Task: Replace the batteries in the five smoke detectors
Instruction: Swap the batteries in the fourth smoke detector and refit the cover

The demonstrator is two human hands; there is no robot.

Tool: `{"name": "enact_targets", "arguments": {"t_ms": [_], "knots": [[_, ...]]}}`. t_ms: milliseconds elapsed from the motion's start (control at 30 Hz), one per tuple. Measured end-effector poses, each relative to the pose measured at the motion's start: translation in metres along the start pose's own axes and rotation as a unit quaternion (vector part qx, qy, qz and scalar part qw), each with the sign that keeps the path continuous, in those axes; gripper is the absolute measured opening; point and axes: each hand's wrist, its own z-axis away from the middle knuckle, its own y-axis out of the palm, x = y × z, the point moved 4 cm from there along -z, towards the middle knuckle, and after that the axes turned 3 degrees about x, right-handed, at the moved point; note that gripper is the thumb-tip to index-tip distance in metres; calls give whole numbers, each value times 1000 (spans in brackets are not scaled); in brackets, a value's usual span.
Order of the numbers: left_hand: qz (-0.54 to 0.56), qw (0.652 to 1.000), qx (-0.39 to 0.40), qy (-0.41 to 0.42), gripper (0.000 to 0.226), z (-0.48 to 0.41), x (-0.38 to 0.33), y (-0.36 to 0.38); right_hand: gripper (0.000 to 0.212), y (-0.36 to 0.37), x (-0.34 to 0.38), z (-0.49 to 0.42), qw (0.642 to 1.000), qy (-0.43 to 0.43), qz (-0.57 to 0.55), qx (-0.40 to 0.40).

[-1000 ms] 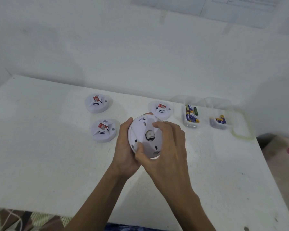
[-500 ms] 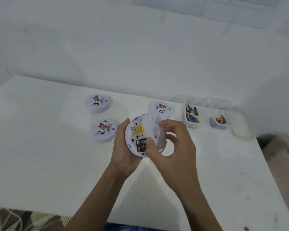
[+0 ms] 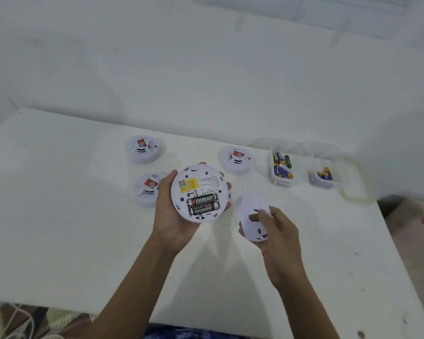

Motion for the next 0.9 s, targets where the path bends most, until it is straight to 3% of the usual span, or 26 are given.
{"name": "enact_targets", "arguments": {"t_ms": [167, 300, 467, 600, 700, 900], "knots": [[-10, 1000, 7, -10, 54, -1, 2, -3, 8, -16, -42, -15, 969, 7, 242, -41], [-22, 1000, 11, -12, 51, -2, 4, -3, 10, -21, -63, -21, 950, 21, 310, -43], [-22, 999, 13, -21, 51, -2, 5, -3, 23, -32, -86, -32, 870, -49, 483, -92], [-20, 999, 15, -22, 51, -1, 6, -4, 32, -33, -88, -31, 855, -58, 507, -89], [-22, 999, 21, -22, 51, -2, 6, -5, 25, -23, -67, -25, 887, -84, 440, -114], [-3, 999, 29, -19, 50, -3, 5, -6, 14, 12, 15, 3, 912, -253, 317, -52]]}}
